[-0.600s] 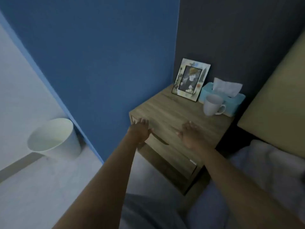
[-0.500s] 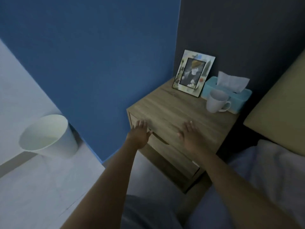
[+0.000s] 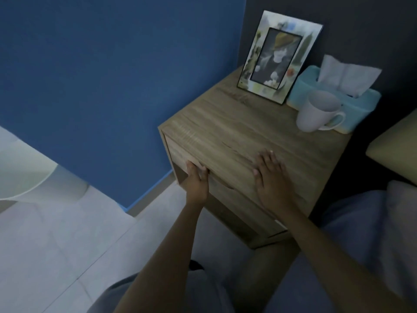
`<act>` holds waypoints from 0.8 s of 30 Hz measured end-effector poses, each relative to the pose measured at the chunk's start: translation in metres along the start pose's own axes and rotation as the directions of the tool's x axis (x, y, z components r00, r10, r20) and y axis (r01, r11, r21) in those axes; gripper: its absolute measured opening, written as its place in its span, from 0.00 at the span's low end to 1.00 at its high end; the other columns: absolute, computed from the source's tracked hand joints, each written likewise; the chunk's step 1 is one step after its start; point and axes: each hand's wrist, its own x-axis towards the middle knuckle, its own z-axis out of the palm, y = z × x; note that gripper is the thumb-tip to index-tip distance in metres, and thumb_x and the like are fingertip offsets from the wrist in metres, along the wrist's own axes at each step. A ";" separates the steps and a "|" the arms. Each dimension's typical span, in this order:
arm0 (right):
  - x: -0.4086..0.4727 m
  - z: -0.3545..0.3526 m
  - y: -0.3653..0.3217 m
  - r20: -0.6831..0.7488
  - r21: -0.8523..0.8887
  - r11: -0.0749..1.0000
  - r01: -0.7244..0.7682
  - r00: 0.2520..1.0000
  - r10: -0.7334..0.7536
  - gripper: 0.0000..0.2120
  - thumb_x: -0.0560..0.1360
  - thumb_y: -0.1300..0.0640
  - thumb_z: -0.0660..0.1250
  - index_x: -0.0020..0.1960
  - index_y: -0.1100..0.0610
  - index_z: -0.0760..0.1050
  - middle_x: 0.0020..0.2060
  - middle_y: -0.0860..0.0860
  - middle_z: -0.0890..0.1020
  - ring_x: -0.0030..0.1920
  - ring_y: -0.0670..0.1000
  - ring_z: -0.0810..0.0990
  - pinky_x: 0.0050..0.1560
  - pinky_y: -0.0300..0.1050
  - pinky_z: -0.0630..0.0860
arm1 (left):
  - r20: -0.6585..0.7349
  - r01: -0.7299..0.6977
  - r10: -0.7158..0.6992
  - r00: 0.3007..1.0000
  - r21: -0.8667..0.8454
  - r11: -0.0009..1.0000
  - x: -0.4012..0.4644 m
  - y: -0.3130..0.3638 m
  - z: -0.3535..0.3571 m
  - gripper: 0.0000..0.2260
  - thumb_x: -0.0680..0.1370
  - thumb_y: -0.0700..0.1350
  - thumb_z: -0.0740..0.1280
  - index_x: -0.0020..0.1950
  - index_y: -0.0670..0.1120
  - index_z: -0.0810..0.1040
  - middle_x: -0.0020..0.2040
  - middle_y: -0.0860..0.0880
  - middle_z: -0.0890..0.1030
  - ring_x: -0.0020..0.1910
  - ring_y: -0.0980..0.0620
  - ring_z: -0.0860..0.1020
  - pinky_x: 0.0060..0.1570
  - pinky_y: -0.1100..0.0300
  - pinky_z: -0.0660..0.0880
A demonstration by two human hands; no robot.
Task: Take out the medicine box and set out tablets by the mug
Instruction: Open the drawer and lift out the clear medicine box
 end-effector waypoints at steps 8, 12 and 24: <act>0.003 0.000 0.001 0.008 0.005 1.000 -0.002 1.000 0.002 0.25 0.83 0.52 0.48 0.78 0.57 0.54 0.79 0.52 0.55 0.79 0.51 0.49 0.78 0.51 0.48 | -0.033 0.044 -0.046 0.998 -0.041 0.998 0.001 0.007 0.011 0.30 0.83 0.49 0.52 0.79 0.44 0.39 0.77 0.41 0.59 0.75 0.42 0.62 0.74 0.49 0.58; 0.003 -0.001 0.002 0.009 0.009 1.000 0.001 1.000 -0.001 0.25 0.83 0.52 0.48 0.78 0.58 0.54 0.79 0.53 0.55 0.79 0.52 0.50 0.78 0.51 0.48 | -0.059 0.105 -0.109 0.992 -0.064 0.992 -0.004 0.010 0.013 0.28 0.84 0.49 0.49 0.79 0.47 0.38 0.78 0.42 0.58 0.75 0.43 0.61 0.74 0.51 0.57; 0.005 -0.001 0.003 0.022 -0.031 0.999 0.007 1.000 -0.006 0.26 0.82 0.50 0.45 0.78 0.57 0.55 0.78 0.53 0.58 0.79 0.53 0.52 0.77 0.52 0.50 | -0.080 0.063 -0.069 0.994 -0.084 0.995 -0.051 -0.030 -0.043 0.27 0.84 0.48 0.49 0.79 0.46 0.41 0.79 0.43 0.57 0.76 0.41 0.60 0.73 0.49 0.58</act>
